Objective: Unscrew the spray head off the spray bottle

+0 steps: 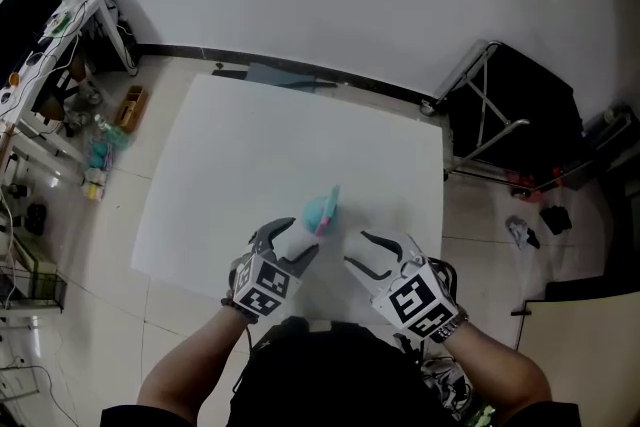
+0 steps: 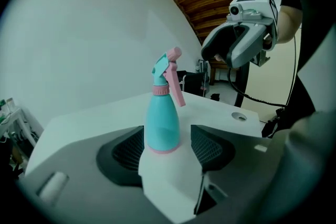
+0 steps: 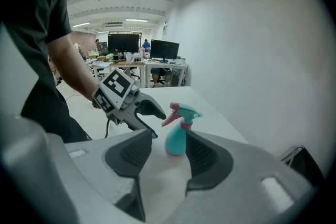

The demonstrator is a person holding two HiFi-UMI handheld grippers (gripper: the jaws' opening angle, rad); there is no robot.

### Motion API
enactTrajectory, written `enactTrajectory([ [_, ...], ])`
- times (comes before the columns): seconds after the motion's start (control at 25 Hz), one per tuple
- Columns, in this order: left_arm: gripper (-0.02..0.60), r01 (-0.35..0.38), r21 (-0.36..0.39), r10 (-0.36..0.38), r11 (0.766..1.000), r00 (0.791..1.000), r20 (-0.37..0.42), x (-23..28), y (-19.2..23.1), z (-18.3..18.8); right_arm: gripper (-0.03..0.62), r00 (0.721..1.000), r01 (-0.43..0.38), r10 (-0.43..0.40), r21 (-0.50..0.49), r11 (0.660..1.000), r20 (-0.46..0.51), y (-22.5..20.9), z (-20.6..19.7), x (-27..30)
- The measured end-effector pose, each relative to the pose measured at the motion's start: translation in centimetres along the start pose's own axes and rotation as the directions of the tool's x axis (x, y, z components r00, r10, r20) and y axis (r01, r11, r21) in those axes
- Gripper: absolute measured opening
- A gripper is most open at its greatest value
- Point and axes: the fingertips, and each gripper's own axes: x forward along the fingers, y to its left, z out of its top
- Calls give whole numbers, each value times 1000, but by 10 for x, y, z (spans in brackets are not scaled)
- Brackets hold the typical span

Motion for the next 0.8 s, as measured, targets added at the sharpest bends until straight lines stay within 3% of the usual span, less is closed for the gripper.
enactTrajectory([
  [0.24, 240, -16, -37, 18, 999, 999, 36, -19, -9, 16, 137, 998, 17, -21, 59, 998, 67, 0, 2, 0],
  [0.6, 161, -76, -112, 81, 991, 996, 41, -33, -38, 36, -8, 985, 2, -22, 115, 993, 173, 4, -6, -8],
  [0.8, 78, -123, -159, 134, 980, 989, 62, -37, -51, 54, -8, 982, -46, 24, 113, 993, 188, 11, -18, -11],
])
